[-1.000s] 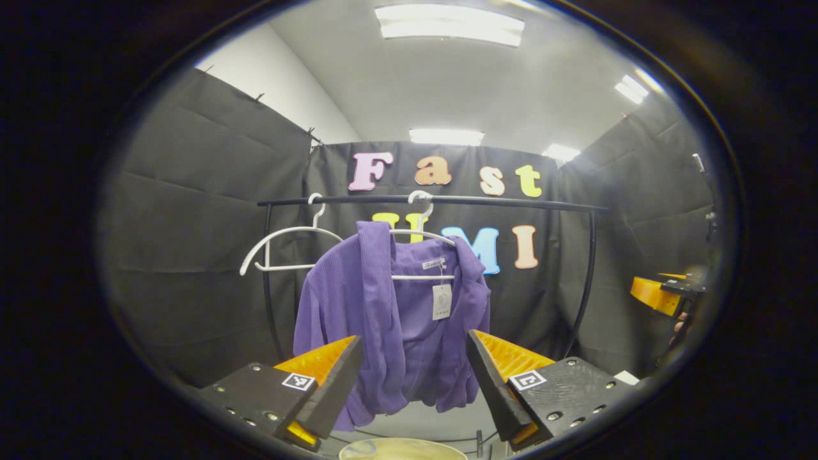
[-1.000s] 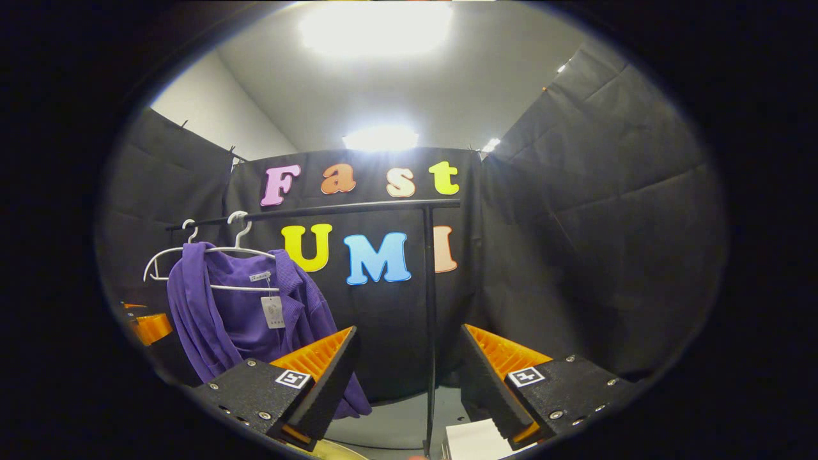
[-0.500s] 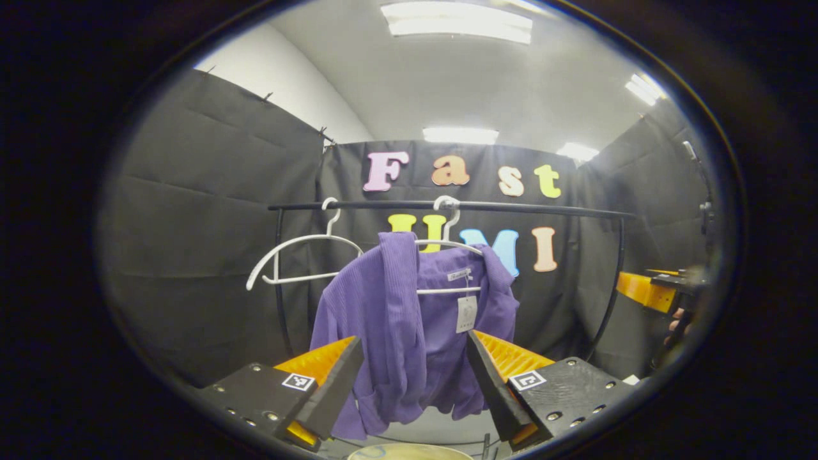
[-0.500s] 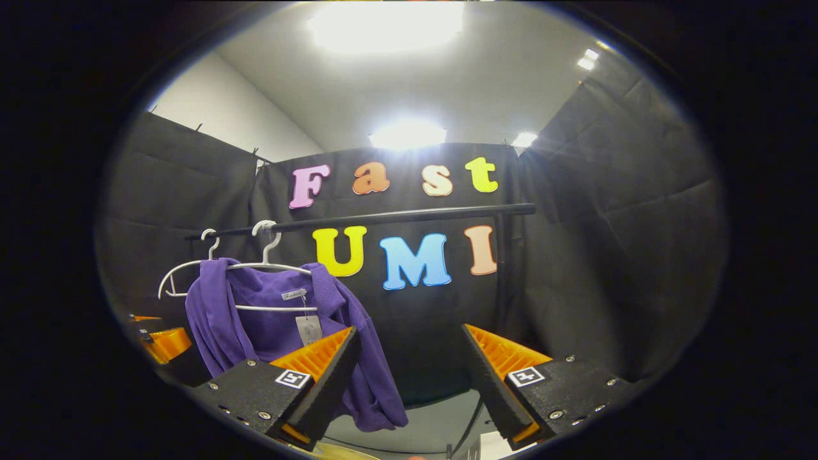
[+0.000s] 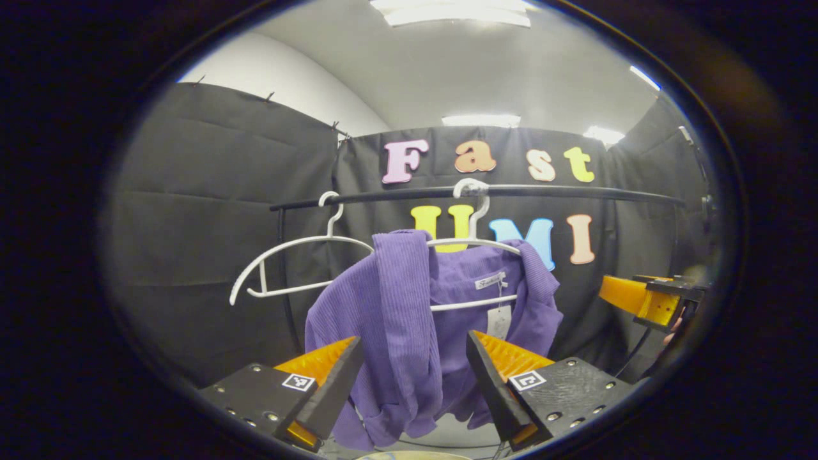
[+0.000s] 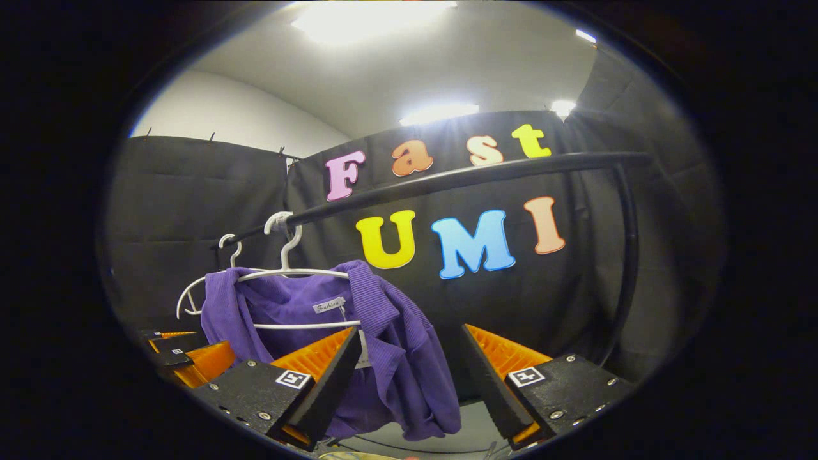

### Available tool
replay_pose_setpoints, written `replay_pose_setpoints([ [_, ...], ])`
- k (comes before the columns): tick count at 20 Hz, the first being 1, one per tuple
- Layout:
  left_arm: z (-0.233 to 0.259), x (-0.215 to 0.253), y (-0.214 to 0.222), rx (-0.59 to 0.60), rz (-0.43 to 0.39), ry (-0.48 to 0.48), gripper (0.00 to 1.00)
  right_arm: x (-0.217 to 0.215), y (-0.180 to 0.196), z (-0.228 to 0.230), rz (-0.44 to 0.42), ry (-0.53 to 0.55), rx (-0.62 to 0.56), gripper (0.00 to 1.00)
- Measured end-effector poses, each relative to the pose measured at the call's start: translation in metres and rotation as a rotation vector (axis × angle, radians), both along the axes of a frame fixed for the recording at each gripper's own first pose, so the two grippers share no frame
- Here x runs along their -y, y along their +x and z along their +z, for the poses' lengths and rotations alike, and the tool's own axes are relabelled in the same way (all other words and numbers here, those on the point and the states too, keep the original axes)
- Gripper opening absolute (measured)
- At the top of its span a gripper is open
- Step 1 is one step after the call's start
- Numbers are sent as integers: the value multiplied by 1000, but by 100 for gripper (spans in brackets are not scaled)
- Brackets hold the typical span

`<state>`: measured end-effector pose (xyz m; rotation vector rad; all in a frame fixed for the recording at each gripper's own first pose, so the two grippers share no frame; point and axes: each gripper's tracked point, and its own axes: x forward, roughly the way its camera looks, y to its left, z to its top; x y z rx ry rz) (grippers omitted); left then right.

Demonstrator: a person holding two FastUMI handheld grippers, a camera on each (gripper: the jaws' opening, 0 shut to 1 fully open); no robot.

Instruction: Grasp the clothes on the hanger with both hands and then place them into the laundry hamper below.

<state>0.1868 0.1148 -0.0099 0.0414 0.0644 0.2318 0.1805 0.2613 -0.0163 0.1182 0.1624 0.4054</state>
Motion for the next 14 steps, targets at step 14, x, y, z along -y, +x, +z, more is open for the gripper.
replay_pose_setpoints([
  [14,-18,-33,68,4,186,10,93,-67,86,-77,26,-66,-87,95],
])
